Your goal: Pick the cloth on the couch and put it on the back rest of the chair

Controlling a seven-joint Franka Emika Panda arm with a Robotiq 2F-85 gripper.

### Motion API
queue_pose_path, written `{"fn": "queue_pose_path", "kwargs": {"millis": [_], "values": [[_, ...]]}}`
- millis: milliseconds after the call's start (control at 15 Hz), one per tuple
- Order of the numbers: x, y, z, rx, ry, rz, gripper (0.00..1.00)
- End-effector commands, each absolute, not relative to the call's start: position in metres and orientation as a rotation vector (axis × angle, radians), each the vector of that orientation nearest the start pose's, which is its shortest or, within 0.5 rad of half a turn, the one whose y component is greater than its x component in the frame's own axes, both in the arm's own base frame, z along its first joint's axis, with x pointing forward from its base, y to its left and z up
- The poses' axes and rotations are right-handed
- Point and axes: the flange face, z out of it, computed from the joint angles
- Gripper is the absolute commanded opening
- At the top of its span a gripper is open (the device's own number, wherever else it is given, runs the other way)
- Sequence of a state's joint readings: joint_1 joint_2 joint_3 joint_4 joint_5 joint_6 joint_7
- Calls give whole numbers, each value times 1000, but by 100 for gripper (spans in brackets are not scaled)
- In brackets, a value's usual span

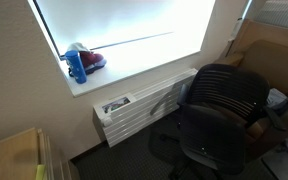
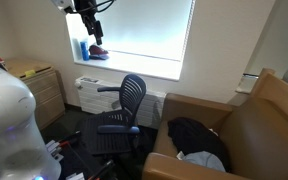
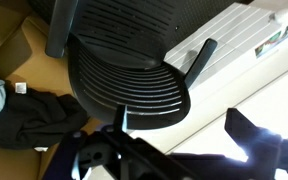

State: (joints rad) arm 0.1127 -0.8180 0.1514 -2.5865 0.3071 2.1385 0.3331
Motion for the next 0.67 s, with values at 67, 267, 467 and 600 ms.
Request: {"fn": "queue_pose_path", "kwargs": {"millis": [67,267,467,600], "values": [[404,58,515,-2748,677,-406,100],[399,54,511,-2732,711,-389,100],[409,53,519,-2684,786,-378,100],[430,45,510,-2562,935,-509,100]]}}
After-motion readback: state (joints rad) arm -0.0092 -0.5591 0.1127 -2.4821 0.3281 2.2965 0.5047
